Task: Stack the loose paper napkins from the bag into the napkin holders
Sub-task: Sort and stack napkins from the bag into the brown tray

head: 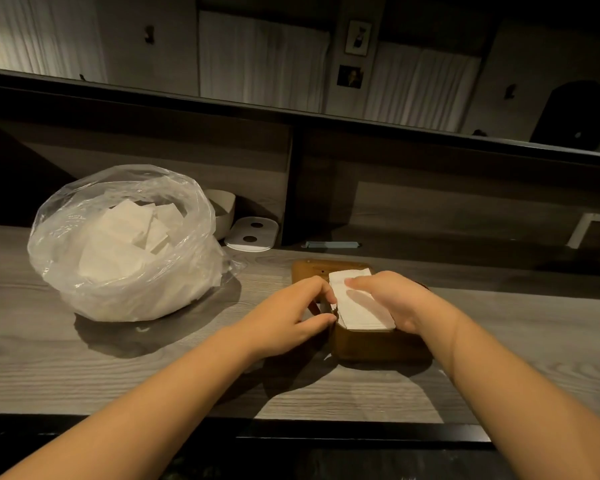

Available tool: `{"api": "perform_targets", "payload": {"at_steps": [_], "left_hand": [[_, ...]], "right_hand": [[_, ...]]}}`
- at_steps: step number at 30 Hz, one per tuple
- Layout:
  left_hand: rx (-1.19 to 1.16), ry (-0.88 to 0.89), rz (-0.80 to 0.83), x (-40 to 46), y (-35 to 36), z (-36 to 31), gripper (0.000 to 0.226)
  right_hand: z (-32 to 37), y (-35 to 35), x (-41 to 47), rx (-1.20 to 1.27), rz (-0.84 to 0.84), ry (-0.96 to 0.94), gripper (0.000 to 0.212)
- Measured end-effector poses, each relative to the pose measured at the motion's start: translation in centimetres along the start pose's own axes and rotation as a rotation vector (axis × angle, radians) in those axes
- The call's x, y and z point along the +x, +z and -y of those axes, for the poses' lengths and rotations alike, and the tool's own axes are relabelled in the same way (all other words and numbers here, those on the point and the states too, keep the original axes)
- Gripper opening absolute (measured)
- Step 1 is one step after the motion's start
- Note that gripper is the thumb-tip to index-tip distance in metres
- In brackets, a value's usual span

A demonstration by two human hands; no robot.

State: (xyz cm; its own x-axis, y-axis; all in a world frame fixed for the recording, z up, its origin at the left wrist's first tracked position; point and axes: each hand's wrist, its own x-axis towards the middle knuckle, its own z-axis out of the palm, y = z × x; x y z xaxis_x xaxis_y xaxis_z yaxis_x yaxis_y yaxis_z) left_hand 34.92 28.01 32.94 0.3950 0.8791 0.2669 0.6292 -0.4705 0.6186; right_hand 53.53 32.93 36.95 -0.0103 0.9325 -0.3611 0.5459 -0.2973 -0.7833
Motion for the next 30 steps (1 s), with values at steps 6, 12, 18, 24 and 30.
{"api": "perform_targets", "payload": {"at_steps": [6, 12, 18, 24, 30], "left_hand": [[-0.021, -0.027, -0.002, 0.2, -0.1, -0.1, 0.023], [-0.04, -0.028, -0.006, 0.3, -0.1, 0.1, 0.022], [-0.004, -0.066, -0.086, 2.7, 0.1, -1.7, 0.044], [0.185, -0.262, 0.249, 4.5, 0.8, -1.7, 0.084], [-0.016, -0.186, 0.155, 4.2, 0.2, -1.5, 0.087]], "right_hand": [[0.3, -0.9, -0.3, 0.412, 0.111, 0.128, 0.041], [0.6, 0.0, -0.1, 0.405, 0.161, 0.103, 0.073], [0.6, -0.2, -0.3, 0.402, 0.174, 0.066, 0.046], [0.7, -0.4, -0.7, 0.313, 0.129, 0.073, 0.063], [2.2, -0.2, -2.3, -0.159, -0.241, -0.298, 0.03]]}}
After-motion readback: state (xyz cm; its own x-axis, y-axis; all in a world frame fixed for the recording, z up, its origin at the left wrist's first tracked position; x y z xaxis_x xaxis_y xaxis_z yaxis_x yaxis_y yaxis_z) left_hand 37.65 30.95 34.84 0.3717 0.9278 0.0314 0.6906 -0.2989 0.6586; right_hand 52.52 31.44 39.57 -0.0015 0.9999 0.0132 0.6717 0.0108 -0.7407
